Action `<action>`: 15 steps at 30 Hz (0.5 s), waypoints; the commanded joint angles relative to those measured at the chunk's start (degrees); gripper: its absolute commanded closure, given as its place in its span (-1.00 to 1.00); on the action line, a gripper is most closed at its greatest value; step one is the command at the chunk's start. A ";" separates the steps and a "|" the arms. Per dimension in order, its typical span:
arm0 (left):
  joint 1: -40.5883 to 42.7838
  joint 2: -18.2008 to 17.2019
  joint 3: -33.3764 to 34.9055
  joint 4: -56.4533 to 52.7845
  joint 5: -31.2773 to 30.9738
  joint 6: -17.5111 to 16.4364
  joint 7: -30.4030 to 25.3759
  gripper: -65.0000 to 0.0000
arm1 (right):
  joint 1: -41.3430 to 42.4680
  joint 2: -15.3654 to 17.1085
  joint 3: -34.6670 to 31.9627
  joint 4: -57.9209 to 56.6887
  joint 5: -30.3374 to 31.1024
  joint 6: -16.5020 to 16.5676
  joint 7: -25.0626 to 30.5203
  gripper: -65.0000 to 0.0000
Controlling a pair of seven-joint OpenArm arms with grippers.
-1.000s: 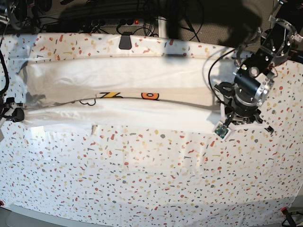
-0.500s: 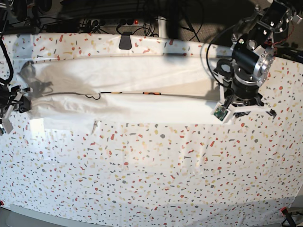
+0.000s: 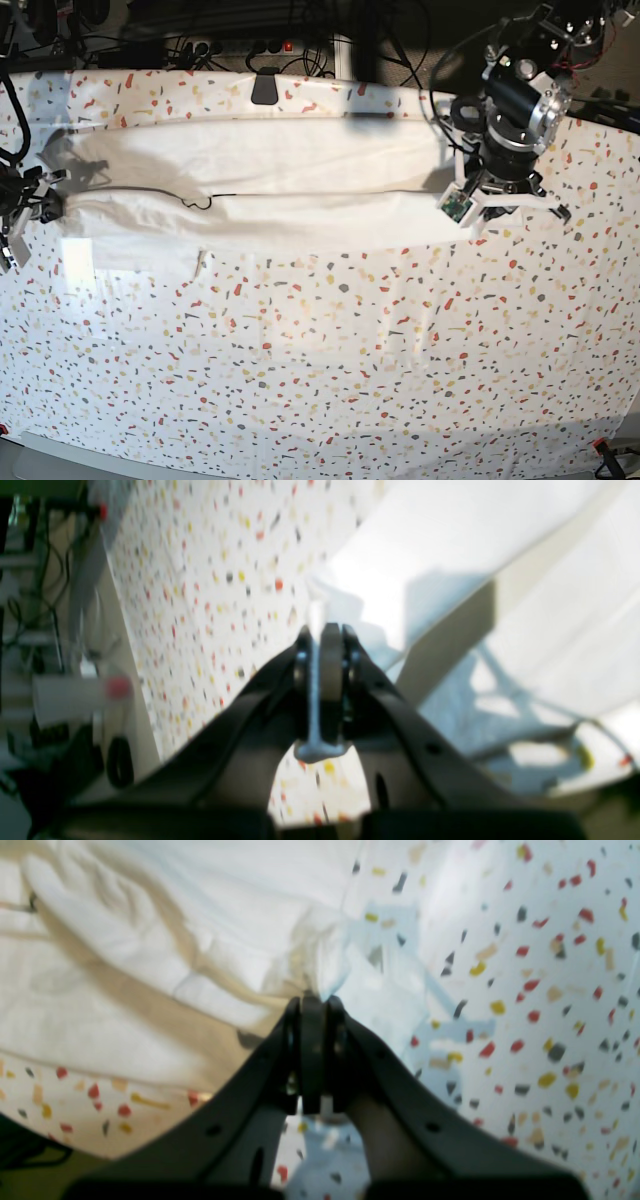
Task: Fold the T-shirt properly
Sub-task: 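Lift the side edge with the left gripper and fold it over the print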
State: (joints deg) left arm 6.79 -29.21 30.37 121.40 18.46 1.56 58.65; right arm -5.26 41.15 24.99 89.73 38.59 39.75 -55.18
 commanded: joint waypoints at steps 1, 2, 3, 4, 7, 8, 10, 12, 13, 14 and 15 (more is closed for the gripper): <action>-0.48 -0.48 -0.44 1.05 1.07 0.66 -2.29 1.00 | 0.81 1.57 0.61 0.90 0.35 0.25 2.19 1.00; -0.48 -0.50 -0.44 1.05 1.07 0.63 -4.33 1.00 | 0.81 1.55 0.61 0.90 0.35 0.25 3.87 1.00; -0.48 -0.50 -0.44 1.05 1.07 0.63 -6.47 1.00 | 0.81 1.55 0.61 0.90 0.24 0.25 5.75 1.00; -0.50 -0.50 -0.44 1.05 1.07 0.66 -8.66 1.00 | 0.81 1.53 0.59 0.90 -0.46 0.25 7.82 1.00; -1.36 -0.50 -0.44 0.90 1.03 2.58 -13.77 1.00 | 0.81 1.53 0.59 0.39 -4.37 0.25 13.35 1.00; -2.12 -0.50 -0.44 0.76 1.01 3.32 -14.21 1.00 | 0.92 1.53 0.59 -0.13 -5.77 0.25 14.80 1.00; -4.13 -0.48 -0.44 0.20 0.83 3.41 -14.16 1.00 | 1.97 1.49 0.50 -2.10 -7.10 0.25 15.98 1.00; -6.27 -0.48 -0.44 -1.03 -0.20 3.41 -14.16 1.00 | 3.67 1.22 0.48 -4.50 -7.06 0.25 16.26 1.00; -7.37 -0.48 -0.42 -1.97 -1.09 3.41 -14.19 1.00 | 4.70 1.05 0.48 -5.92 -6.93 0.25 16.33 1.00; -8.46 -0.50 -0.42 -3.19 -1.90 3.39 -14.21 1.00 | 5.97 0.76 0.48 -7.32 -6.97 0.25 16.44 1.00; -9.46 -0.48 -0.42 -4.59 -2.69 3.41 -14.21 1.00 | 7.28 0.52 0.48 -8.74 -6.97 0.25 16.41 1.00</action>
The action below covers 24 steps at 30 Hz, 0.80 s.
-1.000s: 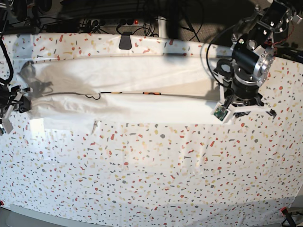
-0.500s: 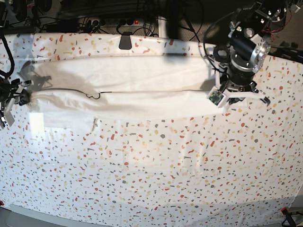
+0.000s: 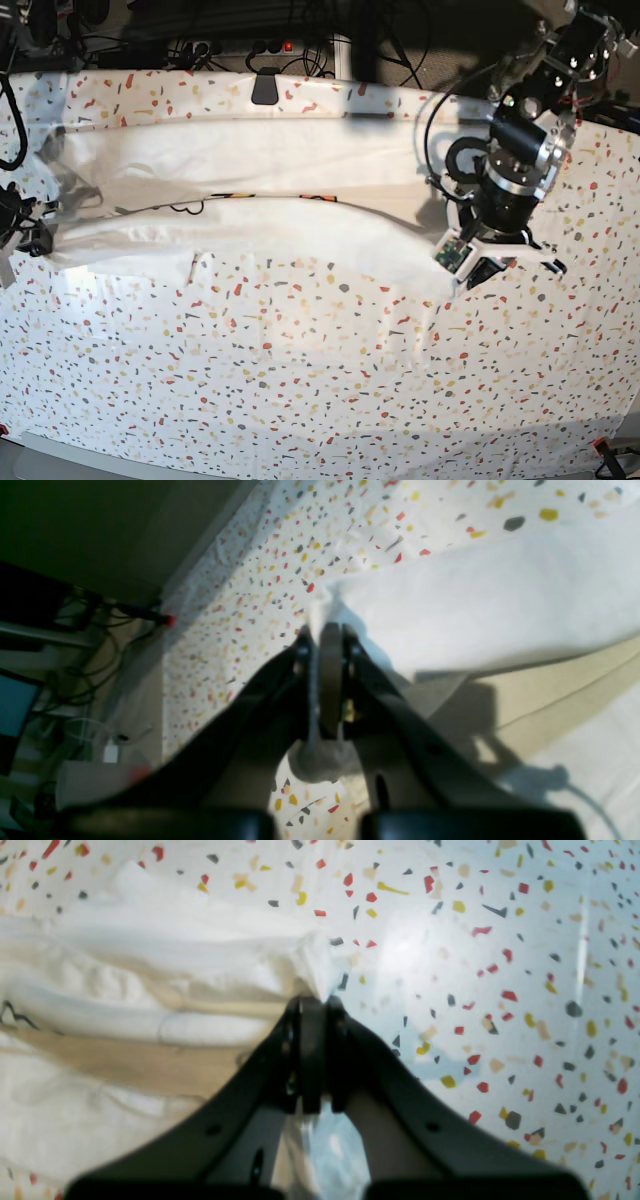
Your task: Fold the T-shirt properly
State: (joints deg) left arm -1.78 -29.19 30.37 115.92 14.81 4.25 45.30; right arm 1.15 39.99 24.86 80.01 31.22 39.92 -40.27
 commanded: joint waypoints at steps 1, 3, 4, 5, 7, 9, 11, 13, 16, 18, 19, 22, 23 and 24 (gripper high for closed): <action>-1.86 -0.48 -0.42 -0.70 0.26 0.72 -1.05 1.00 | 2.19 1.36 0.61 -0.48 0.46 0.08 1.53 1.00; -3.48 -0.46 -0.42 -4.44 -0.79 0.70 -1.92 1.00 | 5.01 0.42 0.61 -3.17 0.17 0.08 1.49 1.00; -4.22 -0.37 -0.42 -6.40 -1.53 0.68 -2.45 1.00 | 6.34 -0.11 0.59 -4.57 0.17 0.08 1.51 1.00; -4.90 -0.33 -0.42 -8.39 -2.10 0.70 -2.95 1.00 | 7.82 -0.63 0.57 -5.95 0.13 0.08 1.53 1.00; -6.03 -0.13 -0.42 -12.15 -2.93 0.68 -4.04 1.00 | 10.71 -1.66 0.57 -8.37 -1.68 0.08 2.16 1.00; -7.21 0.15 -0.42 -15.04 -2.91 0.68 -4.92 1.00 | 13.68 -2.69 0.57 -10.16 -4.72 0.08 2.71 1.00; -8.35 0.44 -0.42 -16.81 -2.91 0.68 -5.20 1.00 | 16.28 -3.39 0.46 -11.47 -7.41 0.08 3.23 1.00; -9.70 0.66 -0.42 -17.88 -3.04 0.70 -5.84 1.00 | 18.47 -3.50 -0.37 -13.22 -8.85 0.08 4.11 1.00; -11.26 0.74 -0.42 -18.12 -4.13 0.70 -6.10 1.00 | 20.96 -3.52 -2.08 -15.69 -10.10 0.08 4.46 1.00; -11.72 0.76 -0.42 -18.12 -6.10 0.70 -5.86 1.00 | 20.96 -3.52 -3.48 -16.37 -10.08 0.08 4.42 1.00; -11.67 0.76 -0.42 -18.12 -6.40 0.70 -5.46 1.00 | 20.57 -3.50 -4.22 -16.44 -10.10 0.08 4.26 1.00; -11.32 0.74 -0.42 -18.10 -6.32 0.70 -1.86 1.00 | 18.82 -3.50 -5.79 -16.44 -10.64 0.08 4.31 1.00; -11.19 0.72 -0.42 -18.05 -6.32 0.70 -0.76 1.00 | 18.14 -3.50 -5.97 -16.44 -10.86 0.08 4.31 1.00; -10.80 0.72 -0.42 -18.03 -6.27 0.70 -0.46 1.00 | 17.40 -3.50 -6.03 -16.44 -11.15 0.08 4.39 1.00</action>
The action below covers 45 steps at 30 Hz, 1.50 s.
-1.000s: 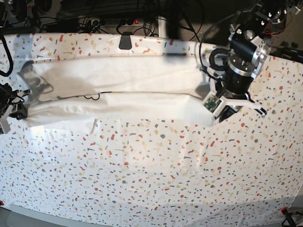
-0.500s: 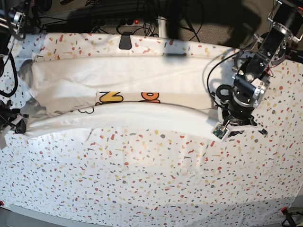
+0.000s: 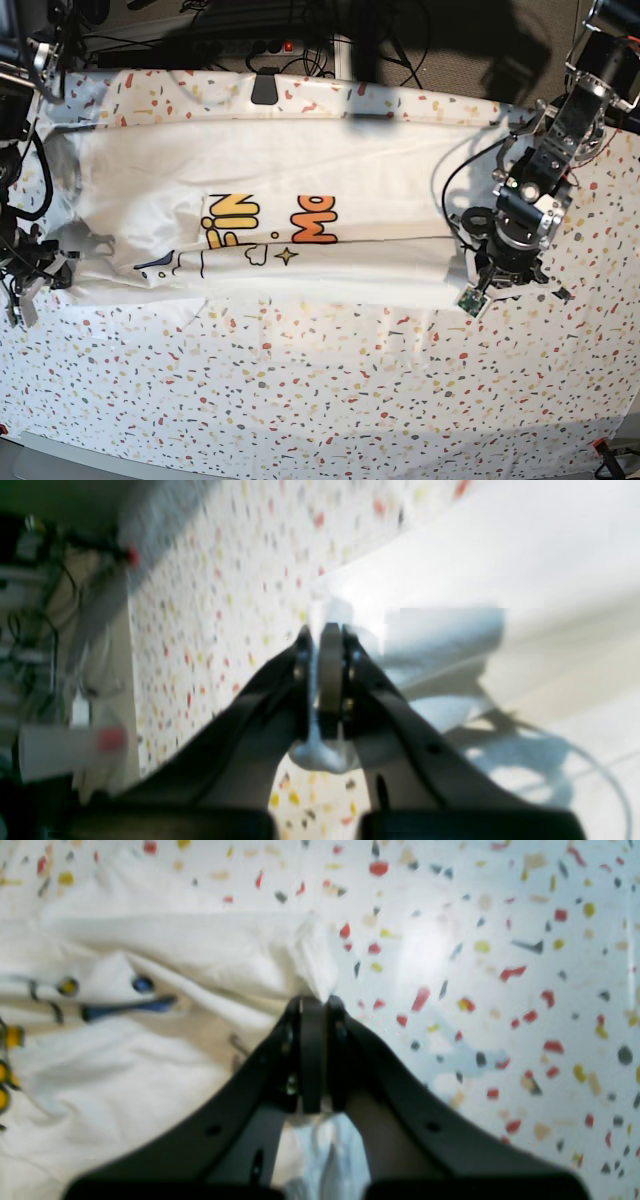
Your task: Fold the T-shirt properly
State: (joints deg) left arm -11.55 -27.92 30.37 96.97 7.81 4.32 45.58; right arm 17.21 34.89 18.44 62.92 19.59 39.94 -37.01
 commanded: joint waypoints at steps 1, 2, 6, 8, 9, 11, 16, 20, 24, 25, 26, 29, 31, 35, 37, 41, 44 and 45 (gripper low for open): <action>-0.52 -0.52 -0.42 1.09 0.70 0.63 -0.74 1.00 | 0.48 1.62 0.39 0.66 0.24 0.06 1.14 1.00; 0.22 -0.52 -0.42 1.46 0.72 0.63 -0.76 1.00 | -0.50 1.64 0.39 0.66 0.07 0.06 1.09 1.00; 4.31 -0.55 -0.42 4.17 2.91 0.63 -0.24 1.00 | -4.96 2.32 0.39 0.66 0.04 0.06 1.79 1.00; 6.32 -0.57 -0.42 5.95 4.57 0.63 -0.17 1.00 | -6.86 2.84 0.39 0.66 0.07 0.06 2.78 1.00; 7.21 -0.57 -0.42 6.86 5.33 0.63 -0.13 1.00 | -7.50 2.93 0.39 0.66 0.04 0.06 2.86 1.00; 8.74 -0.59 -0.42 8.68 6.60 0.66 0.87 1.00 | -8.28 3.06 0.39 0.66 0.07 0.06 2.97 1.00; 10.78 -0.90 -0.42 12.00 10.80 0.66 4.85 1.00 | -8.59 3.30 0.70 0.68 0.04 0.06 3.21 1.00; 10.58 -2.56 -0.42 12.04 12.20 0.72 5.44 1.00 | -7.65 4.61 1.09 0.68 0.07 0.06 3.52 1.00; 10.60 -4.55 -0.42 12.04 12.07 3.06 5.81 1.00 | -6.84 6.40 1.09 0.70 0.11 0.06 3.50 1.00; 10.60 -4.72 -0.42 12.04 12.11 3.08 6.21 1.00 | -6.86 6.69 1.09 0.70 0.15 0.06 3.41 1.00; 10.60 -4.68 -0.42 12.04 12.11 3.08 6.95 1.00 | -6.86 6.75 1.09 0.70 0.31 0.06 3.32 1.00; 10.67 -4.63 -0.42 12.04 10.67 3.06 7.37 1.00 | -6.91 6.67 1.09 0.70 0.35 0.06 2.38 1.00; 10.84 -4.63 -0.42 12.04 10.60 3.06 7.39 1.00 | -6.91 6.71 1.09 0.70 0.31 0.06 1.68 1.00; 11.34 -4.66 -0.42 12.04 10.73 3.04 9.14 1.00 | -6.91 6.88 1.09 0.70 0.33 0.06 1.20 1.00; 12.24 -4.63 -0.42 12.04 10.78 3.04 9.27 1.00 | -6.91 6.84 1.09 0.70 0.55 0.06 1.14 1.00; 14.71 -4.63 -0.42 12.04 10.82 3.02 9.07 1.00 | -6.91 6.84 1.09 0.70 1.84 0.06 0.35 1.00; 15.54 -4.63 -0.42 12.04 10.80 3.04 7.65 1.00 | -6.91 6.84 1.09 0.70 1.84 0.06 0.33 1.00; 15.43 -4.63 -0.42 12.04 10.97 3.02 7.30 1.00 | -6.91 6.84 1.09 0.70 1.84 0.06 0.15 1.00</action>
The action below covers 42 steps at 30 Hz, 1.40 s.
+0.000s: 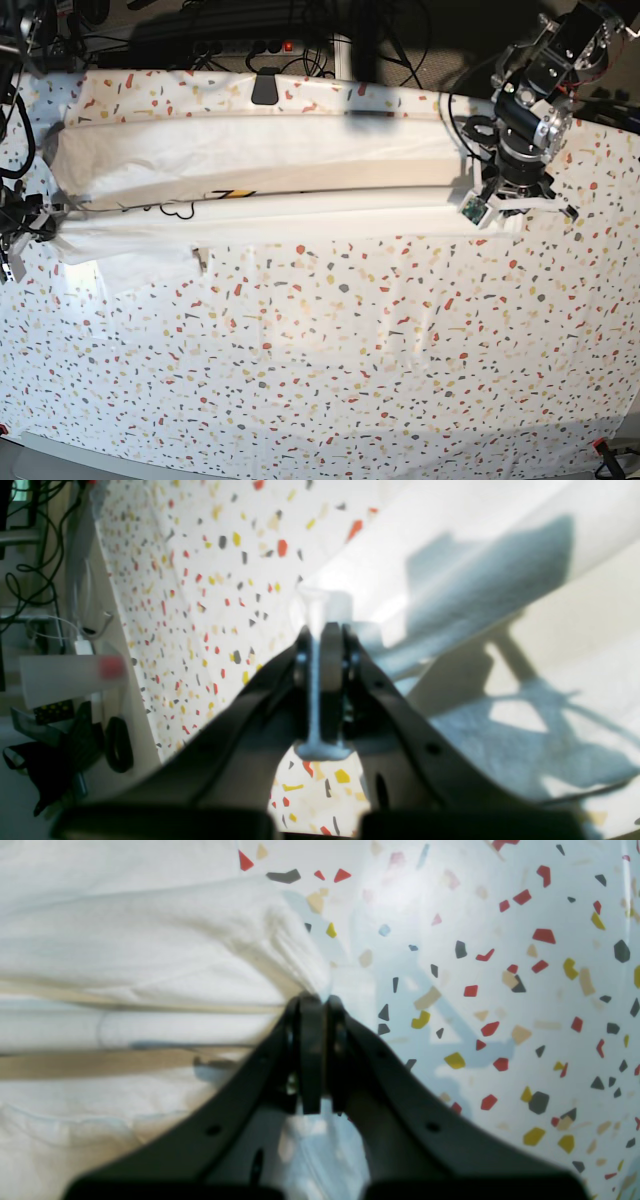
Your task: Fold the T-shirt properly
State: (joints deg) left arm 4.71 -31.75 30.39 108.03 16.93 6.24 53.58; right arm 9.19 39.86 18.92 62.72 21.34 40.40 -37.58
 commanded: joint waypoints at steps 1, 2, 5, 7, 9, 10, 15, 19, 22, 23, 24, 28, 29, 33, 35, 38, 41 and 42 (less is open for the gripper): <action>-0.92 -0.81 -0.44 0.98 2.62 1.11 -0.92 1.00 | 1.11 1.88 0.61 0.90 0.09 -0.40 0.09 1.00; -0.94 -0.81 -0.44 0.98 3.48 1.11 -0.94 1.00 | 1.11 1.88 0.61 0.90 0.09 -0.40 -0.87 1.00; -0.90 -0.79 -0.44 0.98 4.15 1.14 -0.90 1.00 | 1.11 1.90 0.61 0.90 0.07 -0.40 -2.38 0.62; -0.90 -0.81 -0.44 0.98 4.07 1.14 -0.90 1.00 | 1.14 1.90 0.61 0.90 0.04 -0.40 -2.34 0.17; -0.90 -0.81 -0.44 0.98 4.07 1.14 -0.90 1.00 | 1.18 1.90 0.61 0.90 0.07 -0.40 -1.68 -0.11; -0.90 -0.81 -0.44 0.98 4.07 1.14 -0.90 1.00 | 1.29 1.90 0.61 0.90 0.07 -0.40 -0.92 -0.17; -0.92 -0.81 -0.44 0.98 4.07 1.14 -0.94 0.64 | 2.67 1.88 0.61 0.90 0.33 -0.40 4.17 -0.18; -0.90 -0.81 -0.44 0.98 4.07 1.16 -0.92 0.22 | 6.69 1.88 0.61 0.90 3.58 -0.40 4.85 -0.18; -0.92 -0.81 -0.44 0.98 4.07 1.16 -0.92 0.19 | 9.86 1.68 0.61 0.90 6.88 -0.40 4.72 -0.18; -0.90 -0.81 -0.44 0.98 4.07 1.14 -0.92 0.19 | 10.84 1.40 0.61 0.90 7.98 -0.40 4.00 -0.18; -0.90 -0.81 -0.44 0.98 4.07 1.14 -0.92 0.19 | 12.00 0.83 0.59 0.90 8.37 -0.40 2.75 -0.18; -0.92 -0.81 -0.44 0.98 4.07 1.16 -1.16 0.19 | 15.52 -2.80 0.55 0.13 8.28 -0.40 -1.40 -0.17; -0.92 -0.79 -0.44 0.98 4.07 1.20 -1.38 0.19 | 16.09 -3.74 0.55 -0.35 8.28 -0.40 -1.01 -0.17; -0.90 -0.81 -0.44 0.98 4.07 1.29 -1.31 0.19 | 17.40 -6.82 0.55 -0.72 7.96 -0.40 -1.38 -0.17; -0.90 -0.81 -0.44 0.98 4.07 1.29 -1.31 0.19 | 17.51 -7.32 0.55 -0.72 6.58 -0.40 -0.46 -0.17; -0.92 -0.81 -0.44 0.98 4.07 1.29 -1.33 0.19 | 17.84 -7.32 0.55 -0.72 2.62 -3.04 0.70 -0.17; -0.92 -0.81 -0.44 0.98 4.04 1.29 -1.33 0.19 | 18.43 -7.87 0.55 -1.46 -2.51 -11.63 1.86 -0.17; -0.92 -0.79 -0.44 0.98 4.04 1.29 -1.36 0.19 | 18.88 -8.20 0.55 -2.49 -3.15 -12.68 2.34 -0.17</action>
State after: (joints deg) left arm 4.43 -31.90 30.37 108.03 19.73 6.92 52.75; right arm 26.44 30.85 19.18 59.42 17.93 27.44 -36.53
